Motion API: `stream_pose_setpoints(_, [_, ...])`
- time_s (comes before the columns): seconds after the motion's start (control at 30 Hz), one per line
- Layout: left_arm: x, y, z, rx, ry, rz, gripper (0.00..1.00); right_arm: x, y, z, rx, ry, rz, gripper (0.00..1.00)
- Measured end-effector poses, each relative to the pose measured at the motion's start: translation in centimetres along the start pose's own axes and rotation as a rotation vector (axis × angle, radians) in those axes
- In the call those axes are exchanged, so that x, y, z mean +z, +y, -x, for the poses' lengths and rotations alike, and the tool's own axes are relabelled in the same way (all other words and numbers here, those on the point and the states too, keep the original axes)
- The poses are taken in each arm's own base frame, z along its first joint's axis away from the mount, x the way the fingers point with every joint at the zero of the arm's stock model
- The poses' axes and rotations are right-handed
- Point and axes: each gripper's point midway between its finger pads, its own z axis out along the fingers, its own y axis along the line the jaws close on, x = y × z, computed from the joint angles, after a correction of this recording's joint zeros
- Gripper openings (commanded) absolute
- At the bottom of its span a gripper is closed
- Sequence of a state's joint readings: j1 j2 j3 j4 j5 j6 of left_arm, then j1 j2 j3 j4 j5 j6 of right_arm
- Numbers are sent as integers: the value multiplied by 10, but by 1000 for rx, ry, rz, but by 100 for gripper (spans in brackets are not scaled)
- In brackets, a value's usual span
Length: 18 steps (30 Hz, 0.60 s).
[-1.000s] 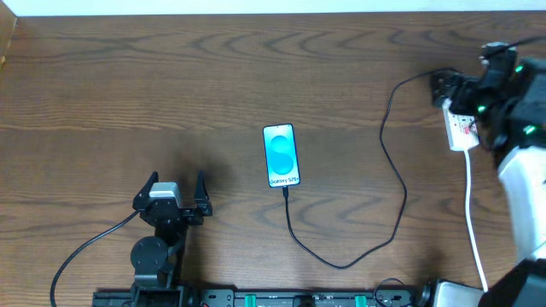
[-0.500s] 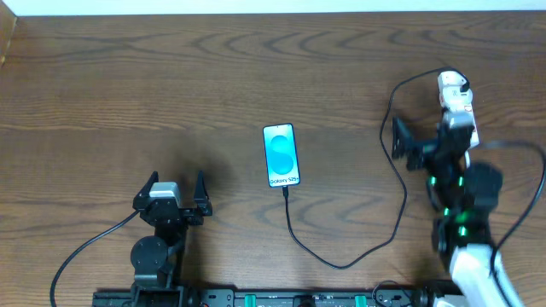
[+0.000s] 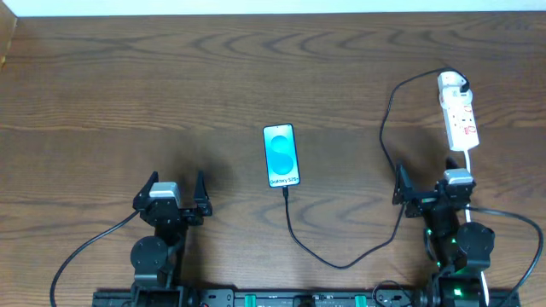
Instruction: Plug charger to phone and switch on socket
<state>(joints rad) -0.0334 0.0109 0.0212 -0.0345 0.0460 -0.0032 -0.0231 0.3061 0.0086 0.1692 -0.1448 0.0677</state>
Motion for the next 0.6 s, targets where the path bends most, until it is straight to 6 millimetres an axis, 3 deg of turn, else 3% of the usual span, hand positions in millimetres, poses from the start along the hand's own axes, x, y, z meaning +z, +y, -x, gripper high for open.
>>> stream_pose_setpoints(0.13, [0,0,0,0,-1,0,91,-10,-4,-16,7,53,-30,99])
stream_pose_setpoints(0.3, [0,0,0,0,-2,0,91,-18,-7,8,-28,-57,-57,99])
stream_pose_setpoints(0.6, [0,0,0,0,-2,0,91,-19,-9,8,-100,-55,-71,99])
